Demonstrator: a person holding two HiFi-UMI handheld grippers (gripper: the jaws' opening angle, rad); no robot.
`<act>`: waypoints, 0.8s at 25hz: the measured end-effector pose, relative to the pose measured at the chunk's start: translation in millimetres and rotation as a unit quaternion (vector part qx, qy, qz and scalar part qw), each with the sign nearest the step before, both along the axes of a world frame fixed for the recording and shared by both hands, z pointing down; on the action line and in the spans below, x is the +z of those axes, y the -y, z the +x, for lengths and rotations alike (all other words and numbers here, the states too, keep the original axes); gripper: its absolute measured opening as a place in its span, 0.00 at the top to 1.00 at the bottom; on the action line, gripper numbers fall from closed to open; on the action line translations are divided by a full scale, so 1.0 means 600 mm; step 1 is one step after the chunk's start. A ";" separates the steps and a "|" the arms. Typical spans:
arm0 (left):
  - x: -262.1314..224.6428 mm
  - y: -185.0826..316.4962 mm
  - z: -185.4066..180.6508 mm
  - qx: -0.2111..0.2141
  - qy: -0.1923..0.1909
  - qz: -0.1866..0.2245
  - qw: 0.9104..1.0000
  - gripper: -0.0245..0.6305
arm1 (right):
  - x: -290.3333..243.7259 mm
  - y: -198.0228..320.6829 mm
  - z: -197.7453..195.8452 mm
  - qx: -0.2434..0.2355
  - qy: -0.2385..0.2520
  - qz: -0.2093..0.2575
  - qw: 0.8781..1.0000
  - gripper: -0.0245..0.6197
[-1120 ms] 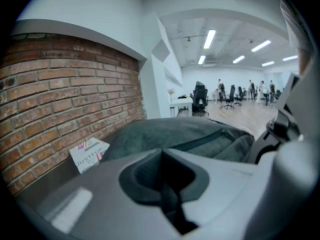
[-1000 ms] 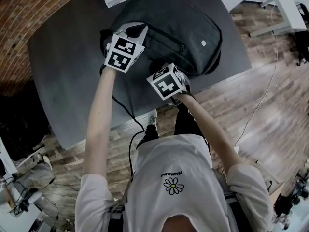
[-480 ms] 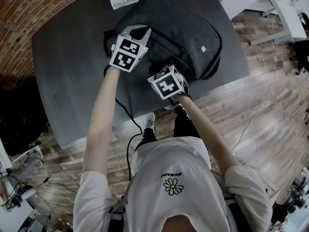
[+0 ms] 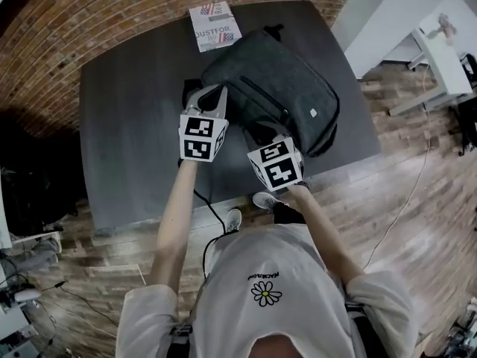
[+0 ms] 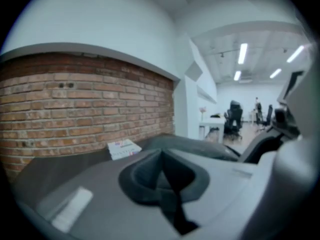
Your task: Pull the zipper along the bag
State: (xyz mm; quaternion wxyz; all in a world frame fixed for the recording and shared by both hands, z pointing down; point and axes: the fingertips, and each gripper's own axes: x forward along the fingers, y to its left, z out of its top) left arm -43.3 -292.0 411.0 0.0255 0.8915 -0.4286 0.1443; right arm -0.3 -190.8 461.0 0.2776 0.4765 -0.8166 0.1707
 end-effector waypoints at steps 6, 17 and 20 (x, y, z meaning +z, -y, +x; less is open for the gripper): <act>-0.120 -0.081 -0.049 -0.075 -0.023 0.082 0.994 0.96 | -0.115 0.010 0.007 -0.005 0.034 0.111 0.993 0.95; -0.177 -0.180 -0.102 -0.174 -0.081 0.132 0.972 0.96 | -0.201 -0.010 0.033 0.031 0.141 0.183 0.972 0.96; -0.177 -0.185 -0.101 -0.183 -0.073 0.137 0.971 0.96 | -0.207 -0.016 0.046 0.039 0.155 0.193 0.968 0.96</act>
